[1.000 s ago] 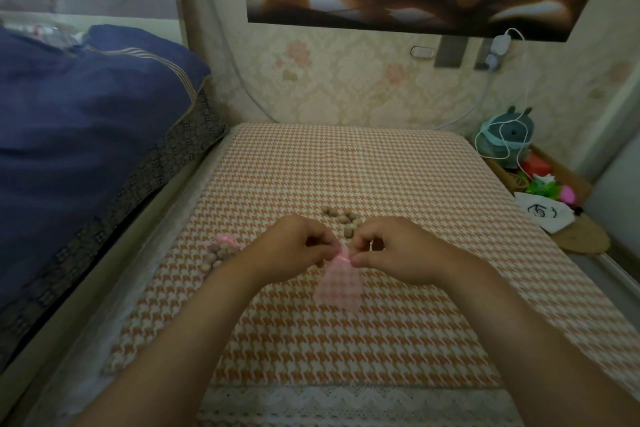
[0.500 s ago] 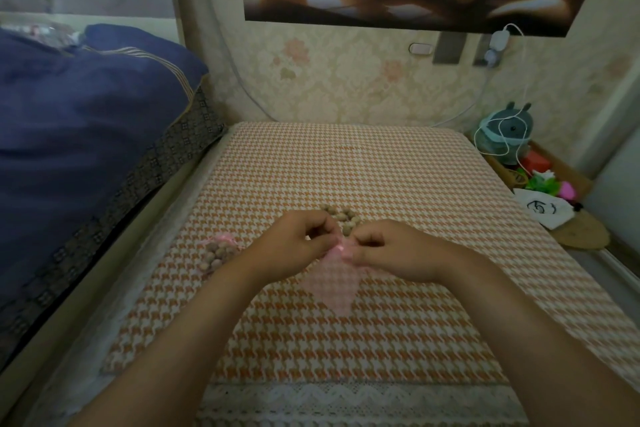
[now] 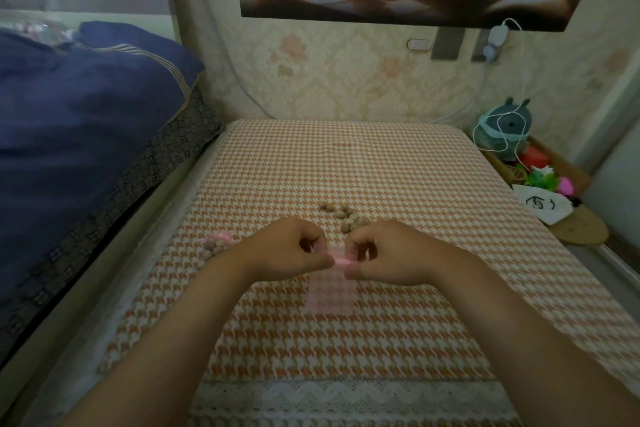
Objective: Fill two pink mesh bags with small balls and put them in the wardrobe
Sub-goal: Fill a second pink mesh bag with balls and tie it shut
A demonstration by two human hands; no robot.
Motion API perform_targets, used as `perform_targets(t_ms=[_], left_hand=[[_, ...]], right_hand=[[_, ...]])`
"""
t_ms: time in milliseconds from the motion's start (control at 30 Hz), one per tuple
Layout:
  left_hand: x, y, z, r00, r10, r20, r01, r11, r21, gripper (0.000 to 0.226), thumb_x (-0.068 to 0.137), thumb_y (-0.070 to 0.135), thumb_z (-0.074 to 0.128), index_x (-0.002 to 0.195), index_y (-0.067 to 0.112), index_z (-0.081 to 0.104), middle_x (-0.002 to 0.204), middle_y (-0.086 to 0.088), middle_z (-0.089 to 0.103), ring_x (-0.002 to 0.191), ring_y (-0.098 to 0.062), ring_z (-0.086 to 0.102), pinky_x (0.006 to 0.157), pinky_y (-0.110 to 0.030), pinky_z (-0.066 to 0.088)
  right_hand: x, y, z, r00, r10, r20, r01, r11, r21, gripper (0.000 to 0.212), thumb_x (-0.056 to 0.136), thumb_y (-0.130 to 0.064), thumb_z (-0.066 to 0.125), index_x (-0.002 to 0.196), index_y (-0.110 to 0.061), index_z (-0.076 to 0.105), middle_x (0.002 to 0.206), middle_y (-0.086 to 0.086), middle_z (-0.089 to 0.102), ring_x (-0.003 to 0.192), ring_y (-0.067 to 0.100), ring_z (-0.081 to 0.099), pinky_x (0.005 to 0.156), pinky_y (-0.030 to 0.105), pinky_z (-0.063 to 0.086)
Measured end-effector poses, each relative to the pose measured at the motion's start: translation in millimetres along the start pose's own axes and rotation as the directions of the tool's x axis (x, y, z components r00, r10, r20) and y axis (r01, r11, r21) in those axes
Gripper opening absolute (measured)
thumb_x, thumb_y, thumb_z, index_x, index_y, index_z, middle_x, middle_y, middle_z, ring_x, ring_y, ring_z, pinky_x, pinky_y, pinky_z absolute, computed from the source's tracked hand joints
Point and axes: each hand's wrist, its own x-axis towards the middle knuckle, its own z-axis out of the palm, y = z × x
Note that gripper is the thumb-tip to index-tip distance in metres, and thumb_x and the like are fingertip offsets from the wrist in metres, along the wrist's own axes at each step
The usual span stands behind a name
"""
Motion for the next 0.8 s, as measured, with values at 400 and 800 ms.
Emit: perform_targets(t_ms=[400,800], left_hand=[[-4,-11,-1,0.998,-0.055,-0.012,0.055,0.998,0.028,0.016,0.081,0.029,0.076,0.075,0.017,0.068,0.075,-0.007,0.068,0.066,-0.016,0.062,0.063,-0.033,0.052],[15,-39,-2,0.929,-0.252,-0.271,0.359,0.793,0.492,0.051,0.086,0.036,0.059,0.135,0.034,0.047,0.132,0.004,0.057,0.122,-0.022,0.048,0.103,-0.039,0.037]], right_hand=[[8,-7,18,0.999,0.039,0.029,-0.039,0.999,0.024,0.012,0.089,-0.043,0.071,0.090,-0.032,0.068,0.089,-0.018,0.065,0.078,-0.005,0.057,0.070,0.018,0.043],[26,16,23,0.958,0.197,-0.211,-0.176,0.978,0.115,0.022,0.090,-0.025,0.068,0.110,-0.031,0.061,0.109,-0.009,0.059,0.090,0.006,0.056,0.078,0.025,0.047]])
